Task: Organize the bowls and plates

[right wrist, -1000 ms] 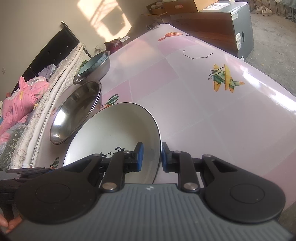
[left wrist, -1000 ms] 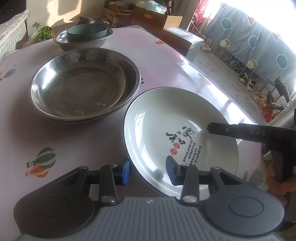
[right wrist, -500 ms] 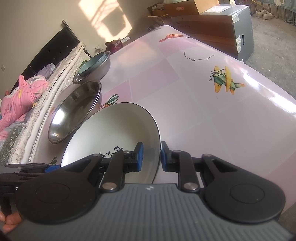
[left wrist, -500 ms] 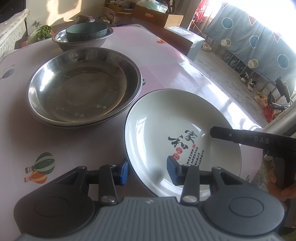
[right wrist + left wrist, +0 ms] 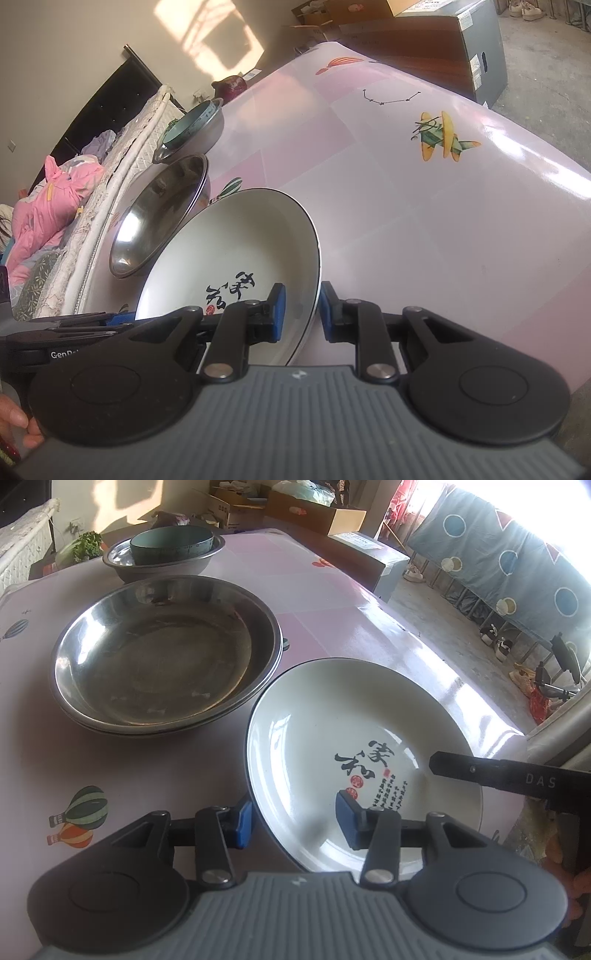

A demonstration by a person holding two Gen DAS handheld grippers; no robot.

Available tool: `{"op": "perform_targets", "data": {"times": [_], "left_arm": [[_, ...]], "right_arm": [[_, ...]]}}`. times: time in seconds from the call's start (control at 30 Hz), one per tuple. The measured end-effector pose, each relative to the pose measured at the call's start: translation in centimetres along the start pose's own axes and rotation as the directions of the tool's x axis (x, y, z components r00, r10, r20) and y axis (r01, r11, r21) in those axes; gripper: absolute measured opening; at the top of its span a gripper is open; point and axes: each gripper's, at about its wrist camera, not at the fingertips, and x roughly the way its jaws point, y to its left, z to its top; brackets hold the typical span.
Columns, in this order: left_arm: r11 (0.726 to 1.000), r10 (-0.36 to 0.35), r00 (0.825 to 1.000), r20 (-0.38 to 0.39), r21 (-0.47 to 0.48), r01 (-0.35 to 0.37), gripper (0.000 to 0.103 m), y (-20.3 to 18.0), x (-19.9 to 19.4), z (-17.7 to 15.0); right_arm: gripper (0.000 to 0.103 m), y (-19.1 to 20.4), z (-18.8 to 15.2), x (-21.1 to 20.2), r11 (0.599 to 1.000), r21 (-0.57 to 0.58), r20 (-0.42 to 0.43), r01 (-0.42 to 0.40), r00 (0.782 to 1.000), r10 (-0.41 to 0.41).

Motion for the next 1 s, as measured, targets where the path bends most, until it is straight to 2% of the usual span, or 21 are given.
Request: {"op": "perform_targets", "data": {"times": [0.17,0.3,1.0], "left_arm": [[1.0,0.013,1.0,0.003,0.004,-0.013,0.047,-0.2,0.1,0.0],[1.0,0.017,1.0,0.001,0.001,-0.017,0.048,-0.3,0.1,0.1],[1.0,0.007,1.0,-0.009,0.015,-0.007,0.048,-0.7,0.3,0.0]], "right_arm": [[0.022,0.0,-0.2,-0.2,1.0,0.003,0.007,-0.002,1.0,0.002],[0.029,0.1,-0.3,-0.2,1.0,0.009,0.015,-0.01,1.0,0.01],[0.029,0.2,1.0,0.7,1.0,-0.003,0.028,0.015,1.0,-0.015]]}}
